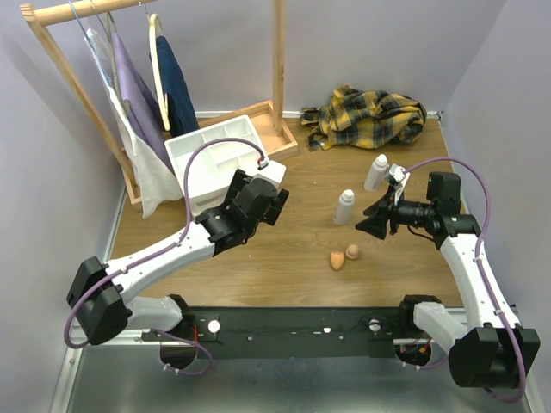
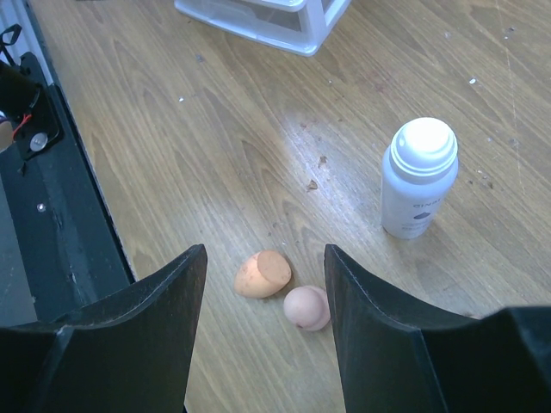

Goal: Organize the makeup
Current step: Close the drawer in the storage box.

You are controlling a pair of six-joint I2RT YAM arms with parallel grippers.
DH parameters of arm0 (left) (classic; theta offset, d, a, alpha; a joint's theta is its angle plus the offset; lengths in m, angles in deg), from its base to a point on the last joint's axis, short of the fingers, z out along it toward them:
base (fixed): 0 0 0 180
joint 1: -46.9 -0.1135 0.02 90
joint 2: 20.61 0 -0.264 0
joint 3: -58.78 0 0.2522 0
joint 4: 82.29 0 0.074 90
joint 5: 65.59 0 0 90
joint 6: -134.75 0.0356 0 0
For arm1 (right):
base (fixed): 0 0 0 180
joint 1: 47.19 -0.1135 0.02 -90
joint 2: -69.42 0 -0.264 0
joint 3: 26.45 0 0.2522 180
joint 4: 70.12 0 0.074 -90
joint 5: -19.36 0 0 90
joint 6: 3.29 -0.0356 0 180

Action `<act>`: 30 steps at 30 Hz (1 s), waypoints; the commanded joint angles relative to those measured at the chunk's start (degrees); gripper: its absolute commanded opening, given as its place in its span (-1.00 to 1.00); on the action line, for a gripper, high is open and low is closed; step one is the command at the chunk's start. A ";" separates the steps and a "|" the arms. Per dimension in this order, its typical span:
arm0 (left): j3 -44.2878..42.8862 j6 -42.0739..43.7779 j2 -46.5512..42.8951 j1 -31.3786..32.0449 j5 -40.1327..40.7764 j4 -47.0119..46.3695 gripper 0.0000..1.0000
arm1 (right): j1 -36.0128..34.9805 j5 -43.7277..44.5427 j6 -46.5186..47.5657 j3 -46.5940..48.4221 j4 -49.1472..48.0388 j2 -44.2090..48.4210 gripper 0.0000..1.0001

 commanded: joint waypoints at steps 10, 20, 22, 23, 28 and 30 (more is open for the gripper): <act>10.26 -4.74 -14.56 -1.92 -10.77 -12.23 0.97 | 0.35 0.88 0.74 -0.45 0.26 1.12 0.30; 19.31 -11.60 -20.89 -3.77 -11.48 -15.84 0.97 | 0.35 0.62 0.74 -0.45 0.26 1.21 0.30; 21.76 -13.97 -22.99 -4.03 -9.90 -16.20 0.97 | 0.35 0.53 0.74 -0.54 0.35 1.03 0.30; 22.74 -14.68 -25.53 -4.12 -9.55 -16.29 0.97 | 0.35 0.53 0.74 -0.54 0.35 0.95 0.30; 28.62 -19.77 -34.07 -4.73 -5.95 -14.45 0.97 | 0.35 0.36 0.83 -0.63 0.35 0.95 0.30; 29.77 -21.09 -37.41 -5.08 -2.96 -13.22 0.97 | 0.35 0.10 0.83 -0.63 0.35 0.77 0.30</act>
